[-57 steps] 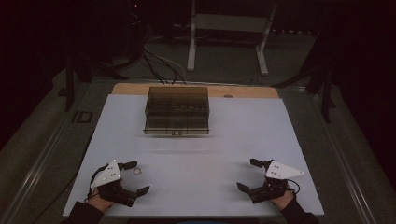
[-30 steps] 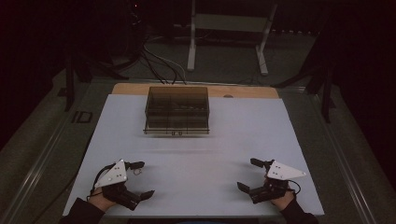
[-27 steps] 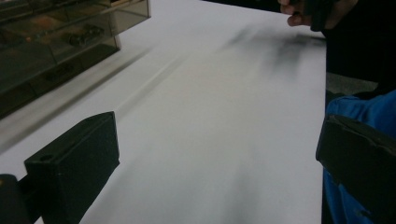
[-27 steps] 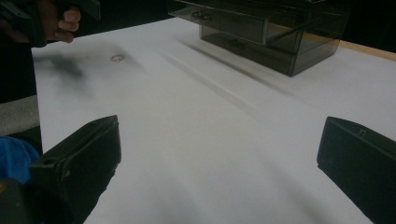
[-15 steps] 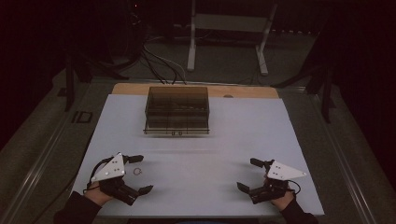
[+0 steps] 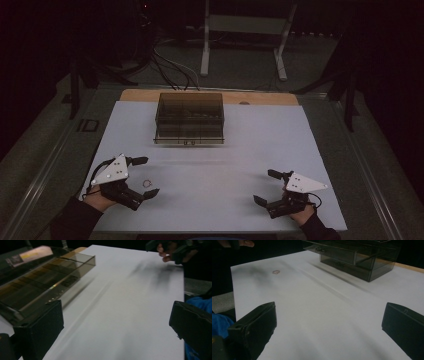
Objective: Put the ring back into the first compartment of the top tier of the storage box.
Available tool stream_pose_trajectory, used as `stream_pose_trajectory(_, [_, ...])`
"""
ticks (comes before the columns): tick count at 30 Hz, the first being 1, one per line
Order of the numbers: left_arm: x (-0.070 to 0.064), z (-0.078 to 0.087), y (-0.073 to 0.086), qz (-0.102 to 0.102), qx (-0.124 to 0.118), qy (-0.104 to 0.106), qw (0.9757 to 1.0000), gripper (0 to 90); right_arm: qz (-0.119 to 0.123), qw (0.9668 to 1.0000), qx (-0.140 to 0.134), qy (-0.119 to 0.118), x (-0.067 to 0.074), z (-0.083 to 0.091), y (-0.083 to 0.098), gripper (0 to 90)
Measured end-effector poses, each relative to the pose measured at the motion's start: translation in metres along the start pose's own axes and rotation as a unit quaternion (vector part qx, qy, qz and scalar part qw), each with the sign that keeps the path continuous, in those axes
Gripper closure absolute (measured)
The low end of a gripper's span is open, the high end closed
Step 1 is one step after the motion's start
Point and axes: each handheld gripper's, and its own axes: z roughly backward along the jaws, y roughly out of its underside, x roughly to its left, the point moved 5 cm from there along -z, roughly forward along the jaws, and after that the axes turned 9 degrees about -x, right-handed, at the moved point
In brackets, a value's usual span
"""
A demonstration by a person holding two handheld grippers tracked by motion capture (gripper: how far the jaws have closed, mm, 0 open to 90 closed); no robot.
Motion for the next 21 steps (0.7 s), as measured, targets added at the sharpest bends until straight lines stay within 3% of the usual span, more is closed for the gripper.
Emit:
stream_pose_trajectory(11, [0.018, 0.005, -0.008, 0.004, 0.000, -0.022, 0.9997, 1.0, -0.001, 1.0000, 0.002, 0.000, 0.000, -0.001, 0.001, 0.0])
stream_pose_trajectory(21, [0.035, 0.002, -0.003, 0.025, 0.002, -0.050, 0.9984, 1.0, 0.000, 1.0000, 0.003, -0.002, 0.000, -0.001, 0.001, 0.0])
